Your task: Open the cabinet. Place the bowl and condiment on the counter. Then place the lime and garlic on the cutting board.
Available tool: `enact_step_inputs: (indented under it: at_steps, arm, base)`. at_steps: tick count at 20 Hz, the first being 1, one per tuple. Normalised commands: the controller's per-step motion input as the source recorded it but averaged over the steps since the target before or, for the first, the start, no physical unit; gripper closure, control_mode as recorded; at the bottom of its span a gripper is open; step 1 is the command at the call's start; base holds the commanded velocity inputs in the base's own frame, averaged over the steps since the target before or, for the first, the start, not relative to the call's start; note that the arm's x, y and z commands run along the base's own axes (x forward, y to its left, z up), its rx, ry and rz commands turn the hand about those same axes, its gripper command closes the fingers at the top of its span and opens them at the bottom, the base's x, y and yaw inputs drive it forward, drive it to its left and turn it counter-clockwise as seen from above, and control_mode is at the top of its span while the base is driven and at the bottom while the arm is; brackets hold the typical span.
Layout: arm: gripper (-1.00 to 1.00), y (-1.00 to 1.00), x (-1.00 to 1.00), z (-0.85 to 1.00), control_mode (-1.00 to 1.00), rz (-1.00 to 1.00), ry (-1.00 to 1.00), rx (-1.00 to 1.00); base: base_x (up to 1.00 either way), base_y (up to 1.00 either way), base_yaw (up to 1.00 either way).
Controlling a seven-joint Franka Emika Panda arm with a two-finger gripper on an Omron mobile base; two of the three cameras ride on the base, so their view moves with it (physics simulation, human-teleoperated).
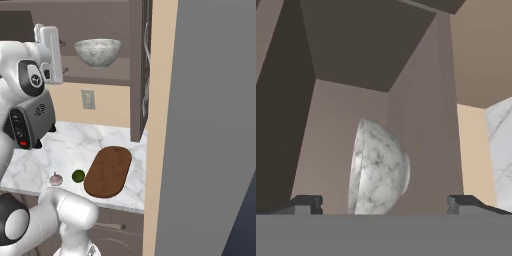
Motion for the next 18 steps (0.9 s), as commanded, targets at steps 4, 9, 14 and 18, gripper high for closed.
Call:
enact_step_inputs:
  at_steps: [4,9,14,18]
  arm:
    - [-1.0,0.0,0.21,0.0,-1.0,0.0,0.0,0.07]
    - [-1.0,0.0,0.18,0.0,-1.0,0.0,0.0,0.12]
    - [-1.0,0.0,0.21,0.0,-1.0,0.0,0.0,0.05]
    - [-1.0,0.0,0.24,0.0,-1.0,0.0,0.0,0.0]
  base:
    - [0.0,0.0,0.0]
    - [0.0,0.0,0.0]
    - [0.0,0.0,0.0]
    - [0.0,0.0,0.0]
